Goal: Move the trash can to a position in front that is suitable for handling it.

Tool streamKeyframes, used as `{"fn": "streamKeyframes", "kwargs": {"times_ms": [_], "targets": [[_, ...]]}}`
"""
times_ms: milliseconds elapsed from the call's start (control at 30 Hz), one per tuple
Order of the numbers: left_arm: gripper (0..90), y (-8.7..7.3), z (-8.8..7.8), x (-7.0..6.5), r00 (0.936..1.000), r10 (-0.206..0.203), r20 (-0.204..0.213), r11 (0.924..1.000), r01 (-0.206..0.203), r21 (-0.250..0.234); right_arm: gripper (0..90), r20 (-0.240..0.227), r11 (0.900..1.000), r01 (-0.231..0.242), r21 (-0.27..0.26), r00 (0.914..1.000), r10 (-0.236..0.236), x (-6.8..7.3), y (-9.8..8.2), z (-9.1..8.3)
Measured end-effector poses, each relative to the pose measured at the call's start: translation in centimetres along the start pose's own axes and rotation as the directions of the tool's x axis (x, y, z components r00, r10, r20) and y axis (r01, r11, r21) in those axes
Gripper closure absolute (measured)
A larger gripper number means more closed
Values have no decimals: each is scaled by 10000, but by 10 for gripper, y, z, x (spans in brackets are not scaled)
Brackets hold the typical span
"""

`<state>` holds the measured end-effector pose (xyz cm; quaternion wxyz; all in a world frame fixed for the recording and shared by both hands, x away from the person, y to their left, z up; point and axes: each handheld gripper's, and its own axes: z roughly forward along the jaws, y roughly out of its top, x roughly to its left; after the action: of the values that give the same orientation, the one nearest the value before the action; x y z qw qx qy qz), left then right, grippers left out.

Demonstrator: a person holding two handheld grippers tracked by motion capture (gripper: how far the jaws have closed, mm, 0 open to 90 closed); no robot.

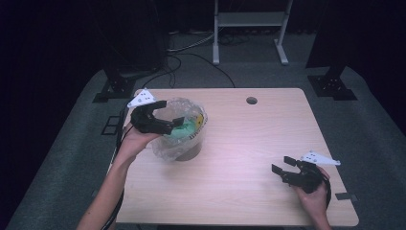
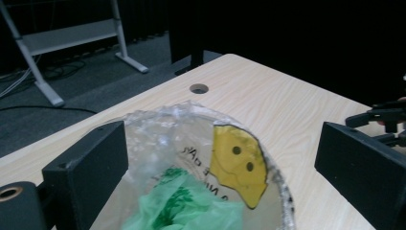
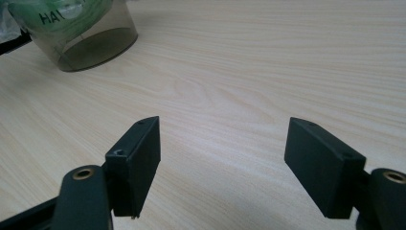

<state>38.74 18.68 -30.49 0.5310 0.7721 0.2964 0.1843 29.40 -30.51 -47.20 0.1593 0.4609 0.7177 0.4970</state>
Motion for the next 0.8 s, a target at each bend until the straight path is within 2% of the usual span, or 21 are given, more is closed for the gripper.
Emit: {"fn": "streamKeyframes", "kwargs": {"times_ms": [200,233,333,733,800], "targets": [[32,-4,-3,11,9995,-146,-289,9999,146,20,275,-3,10000,5,-5,10000,-5,0,0,0],[32,-7,-4,15,9988,-271,-414,9996,273,52,276,-8,10000,0,-1,10000,0,0,0,0],[32,-10,-5,20,9978,-474,-453,9988,477,52,275,-6,10000,20,13,10000,-20,0,0,0],[42,-27,-7,42,9871,-1122,-1142,9936,1129,2,275,-45,10000,20,56,10000,-19,1,0,2],[46,-30,-7,44,9857,-1233,-1147,9923,1241,0,276,-59,10000,-14,67,10000,14,1,0,2]]}}
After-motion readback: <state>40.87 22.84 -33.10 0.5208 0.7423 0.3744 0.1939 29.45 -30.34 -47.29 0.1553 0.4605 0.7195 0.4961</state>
